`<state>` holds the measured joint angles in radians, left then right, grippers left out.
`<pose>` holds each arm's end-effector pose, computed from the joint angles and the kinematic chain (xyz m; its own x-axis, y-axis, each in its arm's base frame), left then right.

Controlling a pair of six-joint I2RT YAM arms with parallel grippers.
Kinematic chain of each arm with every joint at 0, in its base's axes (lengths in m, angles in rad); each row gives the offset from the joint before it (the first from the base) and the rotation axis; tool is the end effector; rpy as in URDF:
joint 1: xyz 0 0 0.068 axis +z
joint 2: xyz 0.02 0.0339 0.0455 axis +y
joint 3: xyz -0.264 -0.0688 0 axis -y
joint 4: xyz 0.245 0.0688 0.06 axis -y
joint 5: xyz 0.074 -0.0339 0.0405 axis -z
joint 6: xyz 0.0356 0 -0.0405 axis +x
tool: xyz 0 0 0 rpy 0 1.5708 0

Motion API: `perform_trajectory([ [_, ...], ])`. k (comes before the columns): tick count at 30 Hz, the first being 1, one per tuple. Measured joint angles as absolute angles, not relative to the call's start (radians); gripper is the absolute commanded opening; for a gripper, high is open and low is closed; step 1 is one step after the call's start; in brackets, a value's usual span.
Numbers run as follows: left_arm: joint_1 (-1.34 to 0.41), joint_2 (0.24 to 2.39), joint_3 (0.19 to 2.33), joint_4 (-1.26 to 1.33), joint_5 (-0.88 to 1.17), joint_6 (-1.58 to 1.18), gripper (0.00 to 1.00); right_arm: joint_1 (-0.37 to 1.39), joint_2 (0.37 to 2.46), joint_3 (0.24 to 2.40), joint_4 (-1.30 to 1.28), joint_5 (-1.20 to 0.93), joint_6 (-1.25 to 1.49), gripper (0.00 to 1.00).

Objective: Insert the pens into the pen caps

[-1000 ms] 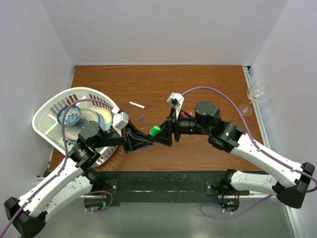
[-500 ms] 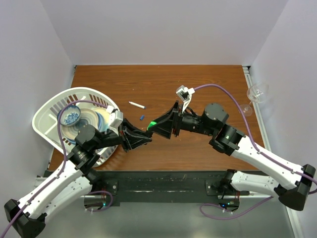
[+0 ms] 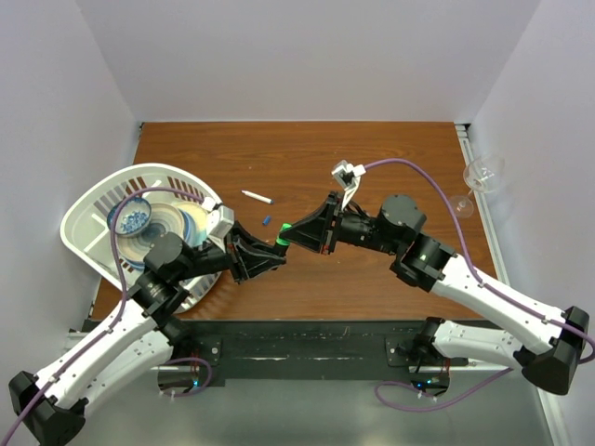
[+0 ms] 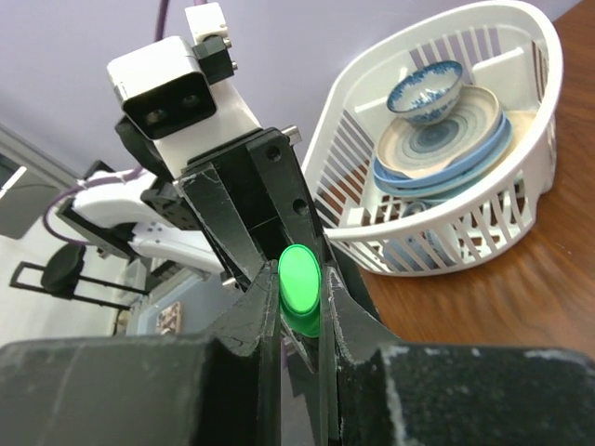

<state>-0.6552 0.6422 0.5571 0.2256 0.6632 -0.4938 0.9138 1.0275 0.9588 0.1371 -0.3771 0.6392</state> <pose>0.1126 -0.1142 0.3249 -0.3589 -0.1952 -0.9127 0.9010 0.1827 -0.3934 0.1355 0.1972 0.3898 -0.5395 0.2086 -0.8157 -0.7958 0.1900 0.5750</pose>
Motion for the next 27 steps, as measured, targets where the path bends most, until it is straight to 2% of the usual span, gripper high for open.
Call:
perform_trajectory([
  [27,-0.668,0.821,0.611,0.016,0.783,-0.350,0.00,0.882,1.075,0.962,-0.097,-0.527,0.339,0.00],
])
